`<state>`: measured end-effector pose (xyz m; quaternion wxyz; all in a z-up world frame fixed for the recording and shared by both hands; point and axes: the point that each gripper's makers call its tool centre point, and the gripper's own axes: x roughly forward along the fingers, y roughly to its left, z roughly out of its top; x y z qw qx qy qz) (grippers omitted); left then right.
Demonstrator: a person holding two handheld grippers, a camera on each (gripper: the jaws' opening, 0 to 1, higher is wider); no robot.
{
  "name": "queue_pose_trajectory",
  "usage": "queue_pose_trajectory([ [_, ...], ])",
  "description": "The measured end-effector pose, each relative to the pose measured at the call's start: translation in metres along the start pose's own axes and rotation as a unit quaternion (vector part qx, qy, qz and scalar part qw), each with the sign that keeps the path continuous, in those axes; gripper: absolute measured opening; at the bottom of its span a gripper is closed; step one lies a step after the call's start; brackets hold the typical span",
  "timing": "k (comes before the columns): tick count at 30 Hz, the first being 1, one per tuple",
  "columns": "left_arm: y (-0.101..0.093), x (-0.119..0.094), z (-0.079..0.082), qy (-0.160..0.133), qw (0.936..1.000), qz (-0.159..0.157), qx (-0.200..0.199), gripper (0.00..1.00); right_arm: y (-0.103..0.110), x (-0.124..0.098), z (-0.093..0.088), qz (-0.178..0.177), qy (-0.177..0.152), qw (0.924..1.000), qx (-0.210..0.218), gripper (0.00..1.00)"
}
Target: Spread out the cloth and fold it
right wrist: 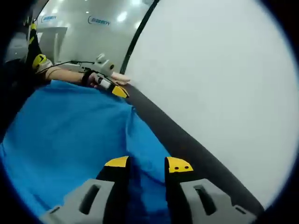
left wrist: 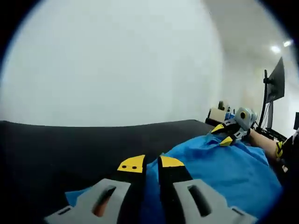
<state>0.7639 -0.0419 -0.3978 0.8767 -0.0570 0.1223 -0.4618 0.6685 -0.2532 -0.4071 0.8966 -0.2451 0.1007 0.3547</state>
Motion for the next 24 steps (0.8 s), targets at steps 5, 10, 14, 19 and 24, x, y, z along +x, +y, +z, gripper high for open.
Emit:
queue_pose_trajectory([
  [5,0.000,0.000,0.001,-0.004,1.0000,-0.005,-0.002,0.11,-0.017,0.008,-0.007,-0.012,0.005,0.9996,0.025,0.06],
  [10,0.000,-0.001,0.002,-0.008,0.9999,-0.010,-0.007,0.11,-0.056,0.017,-0.002,-0.053,-0.029,0.9923,0.108,0.14],
  [14,0.000,-0.001,0.000,-0.002,1.0000,-0.009,0.002,0.11,-0.085,0.015,-0.040,-0.122,0.034,0.9847,0.120,0.14],
  [19,0.004,-0.004,0.004,-0.014,0.9998,-0.007,-0.011,0.11,-0.105,-0.037,-0.013,-0.163,-0.013,0.9776,0.132,0.14],
  [24,0.005,-0.009,0.014,-0.039,0.9985,-0.009,-0.037,0.11,-0.098,-0.112,0.009,-0.204,-0.055,0.9568,0.200,0.14],
])
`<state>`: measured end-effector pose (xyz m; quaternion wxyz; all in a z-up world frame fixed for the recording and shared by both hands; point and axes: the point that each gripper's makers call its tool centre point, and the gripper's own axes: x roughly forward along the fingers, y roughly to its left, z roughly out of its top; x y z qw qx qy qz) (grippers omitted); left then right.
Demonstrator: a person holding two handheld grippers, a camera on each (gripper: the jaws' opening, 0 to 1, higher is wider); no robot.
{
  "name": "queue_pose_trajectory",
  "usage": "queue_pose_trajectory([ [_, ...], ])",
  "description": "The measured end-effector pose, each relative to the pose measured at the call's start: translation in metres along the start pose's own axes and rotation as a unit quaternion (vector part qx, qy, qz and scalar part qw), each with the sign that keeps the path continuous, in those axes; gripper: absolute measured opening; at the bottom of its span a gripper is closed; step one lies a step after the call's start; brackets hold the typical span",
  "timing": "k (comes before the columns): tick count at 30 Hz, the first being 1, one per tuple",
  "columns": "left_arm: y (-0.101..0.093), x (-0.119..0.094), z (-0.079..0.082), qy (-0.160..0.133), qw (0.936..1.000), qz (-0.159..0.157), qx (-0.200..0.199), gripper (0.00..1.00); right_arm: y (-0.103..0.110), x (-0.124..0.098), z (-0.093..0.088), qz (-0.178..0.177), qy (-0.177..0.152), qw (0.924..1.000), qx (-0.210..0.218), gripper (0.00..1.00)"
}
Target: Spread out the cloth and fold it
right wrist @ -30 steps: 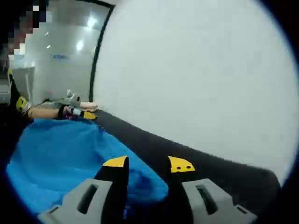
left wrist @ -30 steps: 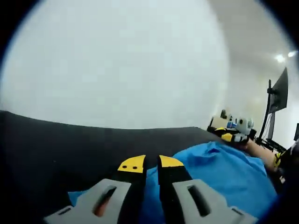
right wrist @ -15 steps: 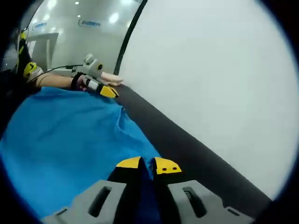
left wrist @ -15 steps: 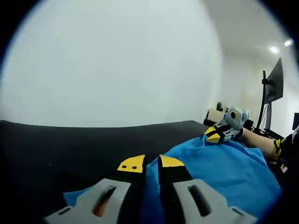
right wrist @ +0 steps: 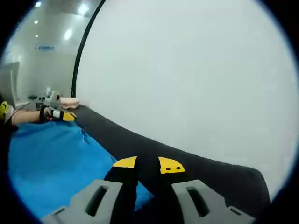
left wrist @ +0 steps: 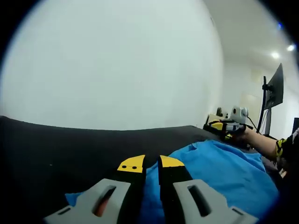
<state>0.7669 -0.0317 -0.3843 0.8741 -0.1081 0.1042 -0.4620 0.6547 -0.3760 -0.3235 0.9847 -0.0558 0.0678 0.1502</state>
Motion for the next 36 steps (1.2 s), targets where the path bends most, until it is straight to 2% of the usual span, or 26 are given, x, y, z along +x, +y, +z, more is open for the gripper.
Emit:
queue_pose_trajectory([
  [2,-0.004,-0.003,0.003,-0.006,1.0000,-0.005,-0.002,0.11,0.009,-0.026,0.000,-0.006,-0.008,0.9994,0.032,0.14],
  [3,-0.006,-0.004,0.003,-0.004,1.0000,-0.006,-0.003,0.11,0.016,-0.035,-0.006,0.005,0.004,0.9997,0.022,0.14],
  [5,-0.023,-0.017,-0.005,0.039,0.9988,-0.028,-0.011,0.11,0.035,-0.060,-0.021,0.026,0.035,0.9990,0.009,0.14],
  [6,-0.038,-0.035,-0.014,0.086,0.9951,-0.047,0.013,0.11,0.043,-0.070,-0.026,0.038,0.039,0.9985,0.000,0.14],
  [8,-0.055,-0.067,-0.021,0.119,0.9910,-0.055,0.025,0.11,0.058,-0.099,-0.037,0.056,0.050,0.9972,0.003,0.15],
  [9,-0.065,-0.084,-0.021,0.114,0.9914,-0.063,0.013,0.11,0.068,-0.117,-0.042,0.063,0.047,0.9966,0.026,0.16],
  [10,-0.081,-0.113,-0.025,0.106,0.9913,-0.076,-0.011,0.14,0.076,-0.135,-0.045,0.067,0.031,0.9958,0.054,0.17],
  [11,-0.088,-0.135,-0.031,0.108,0.9909,-0.073,-0.034,0.16,0.080,-0.142,-0.046,0.071,0.024,0.9953,0.061,0.17],
  [12,-0.099,-0.167,-0.040,0.108,0.9905,-0.079,-0.031,0.16,0.093,-0.161,-0.053,0.084,0.015,0.9934,0.077,0.17],
  [14,-0.115,-0.215,-0.054,0.102,0.9903,-0.073,-0.058,0.16,0.106,-0.188,-0.067,0.077,0.002,0.9906,0.113,0.19],
  [16,-0.125,-0.242,-0.063,0.097,0.9906,-0.069,-0.067,0.16,0.126,-0.205,-0.086,0.088,-0.002,0.9863,0.139,0.20],
  [17,-0.131,-0.256,-0.068,0.094,0.9912,-0.064,-0.067,0.16,0.132,-0.209,-0.096,0.087,0.012,0.9866,0.137,0.21],
  [20,-0.137,-0.261,-0.073,0.086,0.9936,-0.050,-0.054,0.21,0.143,-0.209,-0.115,0.083,0.035,0.9909,0.100,0.23],
  [21,-0.140,-0.257,-0.075,0.087,0.9937,-0.052,-0.049,0.22,0.140,-0.207,-0.114,0.071,0.043,0.9945,0.065,0.23],
  [22,-0.141,-0.254,-0.076,0.087,0.9936,-0.053,-0.048,0.22,0.139,-0.202,-0.108,0.066,0.032,0.9966,0.037,0.23],
  [23,-0.143,-0.246,-0.079,0.091,0.9934,-0.052,-0.047,0.22,0.143,-0.200,-0.106,0.076,0.028,0.9957,0.045,0.21],
  [24,-0.143,-0.244,-0.080,0.093,0.9933,-0.051,-0.046,0.22,0.155,-0.197,-0.101,0.105,0.019,0.9912,0.079,0.21],
  [25,-0.137,-0.238,-0.090,0.111,0.9929,-0.029,-0.030,0.21,0.158,-0.195,-0.106,0.111,0.030,0.9898,0.084,0.21],
  [26,-0.130,-0.235,-0.100,0.133,0.9910,-0.008,-0.017,0.16,0.157,-0.194,-0.117,0.103,0.061,0.9913,0.055,0.14],
  [27,-0.118,-0.238,-0.115,0.181,0.9831,0.029,0.002,0.04,0.153,-0.194,-0.122,0.089,0.075,0.9929,0.026,0.03],
  [28,-0.116,-0.235,-0.106,0.153,0.9874,0.038,0.009,0.03,0.155,-0.195,-0.120,0.090,0.069,0.9935,0.009,0.01],
  [30,-0.128,-0.240,-0.098,0.148,0.9886,0.009,-0.028,0.00,0.159,-0.198,-0.107,0.104,0.044,0.9928,0.041,0.01],
  [31,-0.130,-0.244,-0.087,0.120,0.9921,0.005,-0.037,0.00,0.153,-0.204,-0.096,0.098,0.028,0.9928,0.063,0.01],
  [33,-0.126,-0.257,-0.070,0.089,0.9946,0.003,-0.054,0.00,0.140,-0.213,-0.078,0.086,-0.006,0.9948,0.055,0.01],
  [35,-0.121,-0.266,-0.061,0.071,0.9944,0.009,-0.078,0.00,0.134,-0.221,-0.072,0.084,-0.006,0.9949,0.055,0.00],
  [36,-0.121,-0.271,-0.060,0.073,0.9941,0.006,-0.080,0.00,0.136,-0.223,-0.071,0.088,-0.002,0.9947,0.053,0.00],
])
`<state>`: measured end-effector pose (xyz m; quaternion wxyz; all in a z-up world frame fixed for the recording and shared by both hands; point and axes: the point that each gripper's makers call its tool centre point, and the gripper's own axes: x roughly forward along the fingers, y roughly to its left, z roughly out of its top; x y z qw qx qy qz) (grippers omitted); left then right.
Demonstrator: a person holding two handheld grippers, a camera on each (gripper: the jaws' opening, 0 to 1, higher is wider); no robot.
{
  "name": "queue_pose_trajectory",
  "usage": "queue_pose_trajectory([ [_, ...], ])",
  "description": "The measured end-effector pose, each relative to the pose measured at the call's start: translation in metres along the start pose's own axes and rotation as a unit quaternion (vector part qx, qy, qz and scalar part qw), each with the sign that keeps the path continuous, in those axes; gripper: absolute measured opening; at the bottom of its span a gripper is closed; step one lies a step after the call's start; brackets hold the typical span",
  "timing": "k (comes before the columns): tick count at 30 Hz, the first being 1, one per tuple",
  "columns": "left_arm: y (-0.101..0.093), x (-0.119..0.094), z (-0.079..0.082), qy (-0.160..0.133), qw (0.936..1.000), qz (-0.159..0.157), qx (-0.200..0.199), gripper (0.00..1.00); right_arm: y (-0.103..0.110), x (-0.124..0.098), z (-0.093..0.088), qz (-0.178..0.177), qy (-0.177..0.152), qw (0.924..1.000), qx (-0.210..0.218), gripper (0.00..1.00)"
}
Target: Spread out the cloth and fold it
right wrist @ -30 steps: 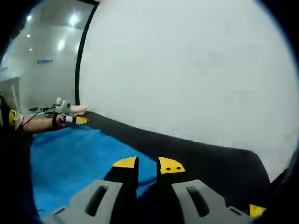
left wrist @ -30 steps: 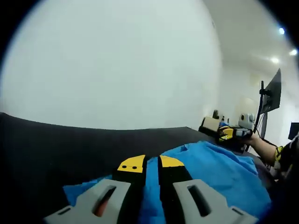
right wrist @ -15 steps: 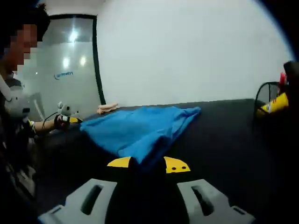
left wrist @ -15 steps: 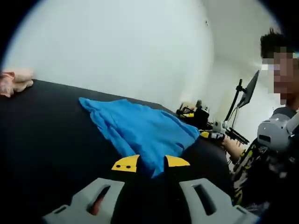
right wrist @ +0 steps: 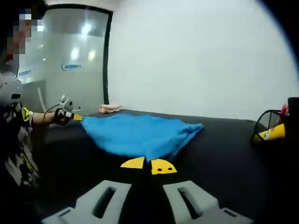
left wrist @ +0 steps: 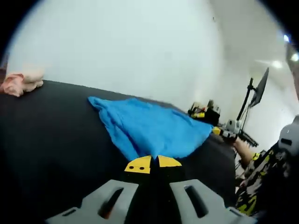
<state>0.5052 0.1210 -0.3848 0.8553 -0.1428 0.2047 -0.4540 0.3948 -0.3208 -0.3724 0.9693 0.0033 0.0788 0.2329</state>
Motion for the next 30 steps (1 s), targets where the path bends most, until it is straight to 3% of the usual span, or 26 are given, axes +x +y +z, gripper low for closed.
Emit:
queue_pose_trajectory([
  [3,-0.011,-0.012,0.002,-0.010,0.9988,-0.016,-0.045,0.00,0.005,-0.006,-0.010,0.006,0.030,0.9991,-0.028,0.00],
  [6,-0.022,-0.023,0.007,-0.008,0.9986,-0.029,-0.044,0.00,0.016,-0.023,-0.005,0.028,0.023,0.9987,-0.035,0.00],
  [8,-0.036,-0.034,0.008,-0.004,0.9965,-0.051,-0.067,0.00,0.022,-0.037,-0.001,0.035,0.016,0.9989,-0.027,0.00],
  [11,-0.052,-0.051,0.008,-0.013,0.9939,-0.068,-0.086,0.00,0.045,-0.059,-0.011,0.058,0.028,0.9978,-0.014,0.00],
  [12,-0.056,-0.055,0.004,-0.006,0.9943,-0.068,-0.082,0.00,0.047,-0.062,-0.012,0.058,0.028,0.9978,-0.014,0.00],
  [14,-0.055,-0.064,-0.022,0.023,0.9983,-0.044,-0.031,0.00,0.063,-0.076,-0.025,0.071,0.033,0.9968,-0.016,0.00],
  [15,-0.051,-0.065,-0.034,0.039,0.9984,-0.033,-0.025,0.00,0.066,-0.076,-0.035,0.067,0.044,0.9967,-0.013,0.00],
  [17,-0.041,-0.064,-0.062,0.075,0.9958,-0.015,-0.049,0.00,0.062,-0.077,-0.071,0.054,0.099,0.9935,-0.014,0.00],
  [18,-0.036,-0.063,-0.066,0.071,0.9951,-0.011,-0.068,0.00,0.062,-0.075,-0.083,0.055,0.112,0.9922,-0.009,0.00],
  [19,-0.033,-0.062,-0.071,0.078,0.9936,-0.007,-0.081,0.00,0.062,-0.071,-0.066,0.056,0.052,0.9971,-0.002,0.00],
  [20,-0.030,-0.062,-0.074,0.080,0.9944,-0.005,-0.068,0.00,0.060,-0.074,-0.068,0.056,0.064,0.9962,0.021,0.00],
  [23,-0.041,-0.067,-0.073,0.078,0.9954,-0.037,-0.041,0.01,0.063,-0.082,-0.065,0.066,0.053,0.9964,0.008,0.03],
  [24,-0.045,-0.072,-0.073,0.085,0.9949,-0.046,-0.028,0.02,0.059,-0.092,-0.072,0.058,0.081,0.9950,-0.003,0.08],
  [25,-0.047,-0.076,-0.071,0.083,0.9950,-0.053,-0.017,0.04,0.054,-0.097,-0.071,0.050,0.089,0.9947,-0.013,0.09],
  [27,-0.047,-0.085,-0.063,0.070,0.9958,-0.058,-0.013,0.10,0.054,-0.103,-0.049,0.047,0.051,0.9976,-0.002,0.13],
  [29,-0.048,-0.094,-0.035,0.010,0.9970,-0.076,-0.005,0.11,0.051,-0.102,-0.016,0.044,-0.012,0.9990,0.006,0.15],
  [30,-0.041,-0.092,-0.015,-0.022,0.9973,-0.066,-0.022,0.14,0.048,-0.099,-0.003,0.037,-0.036,0.9986,0.002,0.17],
])
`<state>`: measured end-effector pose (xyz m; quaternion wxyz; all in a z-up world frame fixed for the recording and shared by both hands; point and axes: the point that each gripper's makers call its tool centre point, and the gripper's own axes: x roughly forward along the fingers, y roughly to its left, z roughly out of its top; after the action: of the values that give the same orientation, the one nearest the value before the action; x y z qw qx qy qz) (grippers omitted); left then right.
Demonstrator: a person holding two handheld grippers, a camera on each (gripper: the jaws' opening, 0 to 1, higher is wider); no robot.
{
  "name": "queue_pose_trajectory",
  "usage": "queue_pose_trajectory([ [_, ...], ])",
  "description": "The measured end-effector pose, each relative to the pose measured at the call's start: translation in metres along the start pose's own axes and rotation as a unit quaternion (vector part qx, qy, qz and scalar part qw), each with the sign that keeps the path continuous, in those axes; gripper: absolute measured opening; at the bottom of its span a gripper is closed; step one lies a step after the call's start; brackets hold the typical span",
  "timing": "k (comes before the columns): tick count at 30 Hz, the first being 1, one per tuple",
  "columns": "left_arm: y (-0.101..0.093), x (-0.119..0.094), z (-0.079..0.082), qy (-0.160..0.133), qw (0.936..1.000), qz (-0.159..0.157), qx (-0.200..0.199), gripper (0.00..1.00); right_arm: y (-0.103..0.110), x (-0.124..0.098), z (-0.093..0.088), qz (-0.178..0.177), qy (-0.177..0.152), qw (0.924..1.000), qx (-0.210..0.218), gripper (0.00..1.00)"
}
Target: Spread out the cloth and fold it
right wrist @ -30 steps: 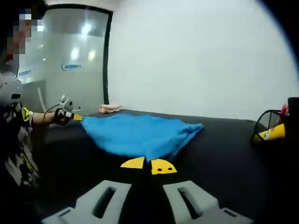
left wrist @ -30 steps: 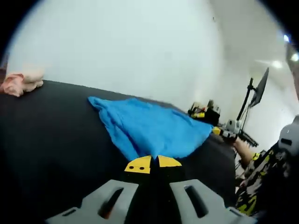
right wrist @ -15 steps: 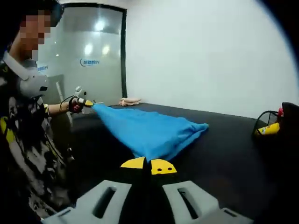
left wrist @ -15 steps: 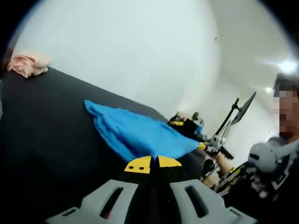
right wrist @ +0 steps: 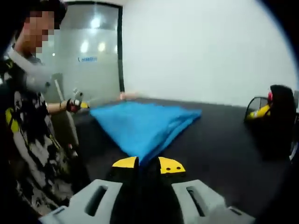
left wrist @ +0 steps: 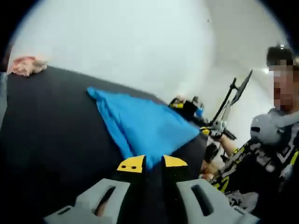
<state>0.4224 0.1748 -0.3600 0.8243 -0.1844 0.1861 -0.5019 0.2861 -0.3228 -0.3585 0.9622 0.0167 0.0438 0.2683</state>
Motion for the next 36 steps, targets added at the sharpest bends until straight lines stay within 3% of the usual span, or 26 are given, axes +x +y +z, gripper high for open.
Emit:
queue_pose_trajectory([
  [1,0.010,0.007,0.020,-0.036,0.9991,0.017,-0.012,0.17,-0.008,0.009,0.014,-0.013,-0.014,0.9997,-0.018,0.19],
  [3,0.019,0.024,0.040,-0.067,0.9972,0.023,-0.025,0.18,-0.021,0.028,0.031,-0.029,-0.032,0.9986,-0.030,0.21],
  [4,0.023,0.035,0.046,-0.074,0.9964,0.022,-0.036,0.18,-0.024,0.048,0.039,-0.030,-0.025,0.9987,-0.033,0.21],
  [6,0.032,0.069,0.054,-0.060,0.9968,0.020,-0.048,0.18,-0.040,0.083,0.047,-0.046,-0.008,0.9979,-0.044,0.24],
  [7,0.043,0.089,0.055,-0.035,0.9978,0.037,-0.042,0.18,-0.047,0.098,0.049,-0.051,-0.003,0.9977,-0.045,0.24],
  [9,0.066,0.117,0.056,0.002,0.9981,0.061,0.005,0.17,-0.073,0.129,0.041,-0.068,0.036,0.9961,-0.044,0.24],
  [10,0.079,0.125,0.057,0.014,0.9970,0.076,0.012,0.17,-0.081,0.140,0.039,-0.073,0.040,0.9951,-0.054,0.23],
  [11,0.096,0.136,0.059,0.011,0.9953,0.096,-0.007,0.17,-0.093,0.150,0.035,-0.081,0.043,0.9943,-0.053,0.23],
  [13,0.109,0.150,0.060,0.008,0.9949,0.088,-0.049,0.17,-0.118,0.170,0.022,-0.107,0.048,0.9931,-0.003,0.23],
  [15,0.120,0.159,0.064,-0.012,0.9923,0.087,-0.088,0.17,-0.127,0.182,0.012,-0.101,0.051,0.9932,0.026,0.23],
  [17,0.135,0.167,0.065,-0.015,0.9919,0.097,-0.080,0.17,-0.137,0.190,0.004,-0.105,0.056,0.9925,0.030,0.23],
  [19,0.155,0.173,0.060,-0.006,0.9899,0.129,-0.059,0.17,-0.144,0.194,-0.002,-0.108,0.063,0.9918,0.026,0.23],
  [22,0.152,0.186,0.050,0.006,0.9918,0.111,-0.063,0.17,-0.155,0.197,-0.011,-0.106,0.062,0.9913,0.047,0.23],
  [25,0.143,0.193,0.043,0.043,0.9934,0.106,0.009,0.17,-0.150,0.205,-0.016,-0.072,0.061,0.9921,0.083,0.23],
  [26,0.140,0.194,0.045,0.043,0.9934,0.106,0.013,0.17,-0.148,0.208,-0.016,-0.064,0.059,0.9925,0.087,0.23],
  [28,0.132,0.202,0.052,0.026,0.9955,0.091,0.008,0.16,-0.150,0.218,-0.013,-0.060,0.051,0.9914,0.104,0.23],
  [29,0.123,0.208,0.055,0.014,0.9968,0.076,-0.016,0.16,-0.149,0.222,-0.016,-0.058,0.059,0.9892,0.121,0.23],
  [30,0.122,0.214,0.052,0.020,0.9968,0.073,-0.023,0.15,-0.153,0.226,-0.027,-0.069,0.086,0.9853,0.130,0.23],
  [31,0.123,0.217,0.048,0.029,0.9963,0.079,-0.017,0.09,-0.153,0.226,-0.034,-0.070,0.111,0.9850,0.112,0.16],
  [32,0.130,0.217,0.038,0.064,0.9924,0.105,0.005,0.01,-0.153,0.227,-0.040,-0.069,0.132,0.9866,0.067,0.09],
  [33,0.136,0.216,0.037,0.072,0.9903,0.115,0.031,0.00,-0.158,0.226,-0.040,-0.088,0.141,0.9847,0.053,0.03],
  [34,0.130,0.213,0.039,0.066,0.9921,0.099,0.039,0.00,-0.152,0.228,-0.032,-0.074,0.125,0.9883,0.046,0.03],
  [36,0.118,0.209,0.051,0.035,0.9965,0.074,0.014,0.00,-0.150,0.225,-0.016,-0.069,0.100,0.9917,0.042,0.03],
])
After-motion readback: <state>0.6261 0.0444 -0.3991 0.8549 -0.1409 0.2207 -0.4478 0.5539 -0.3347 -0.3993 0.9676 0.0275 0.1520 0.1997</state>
